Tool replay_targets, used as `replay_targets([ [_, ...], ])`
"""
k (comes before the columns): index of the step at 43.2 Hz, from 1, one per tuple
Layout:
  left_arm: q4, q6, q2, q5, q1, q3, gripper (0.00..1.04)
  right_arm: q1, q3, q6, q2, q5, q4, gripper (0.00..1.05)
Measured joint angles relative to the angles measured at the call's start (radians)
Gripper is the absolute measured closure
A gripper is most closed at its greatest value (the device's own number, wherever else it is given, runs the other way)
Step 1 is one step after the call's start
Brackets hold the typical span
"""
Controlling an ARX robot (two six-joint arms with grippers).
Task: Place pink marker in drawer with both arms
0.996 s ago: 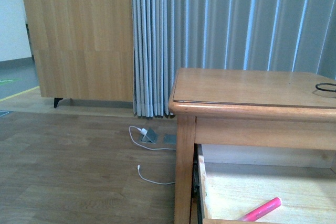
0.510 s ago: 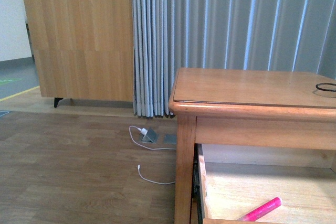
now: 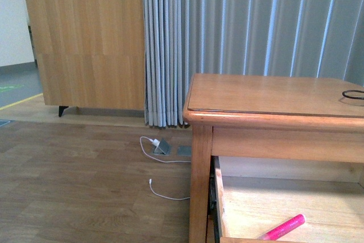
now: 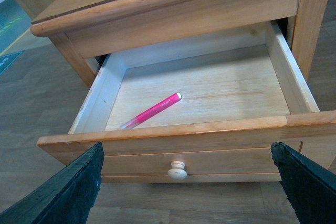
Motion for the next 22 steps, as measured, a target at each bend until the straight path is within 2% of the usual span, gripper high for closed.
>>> replay_targets([
  [18, 0.000, 0.000, 0.000, 0.000, 0.000, 0.000, 1.01, 0.000, 0.000, 0.000, 0.000, 0.000, 0.000, 0.08],
  [20, 0.000, 0.000, 0.000, 0.000, 0.000, 0.000, 0.95, 0.000, 0.000, -0.001, 0.000, 0.003, 0.001, 0.08],
  [22, 0.000, 0.000, 0.000, 0.000, 0.000, 0.000, 0.84, 0.025, -0.020, -0.034, -0.016, 0.113, 0.069, 0.08],
])
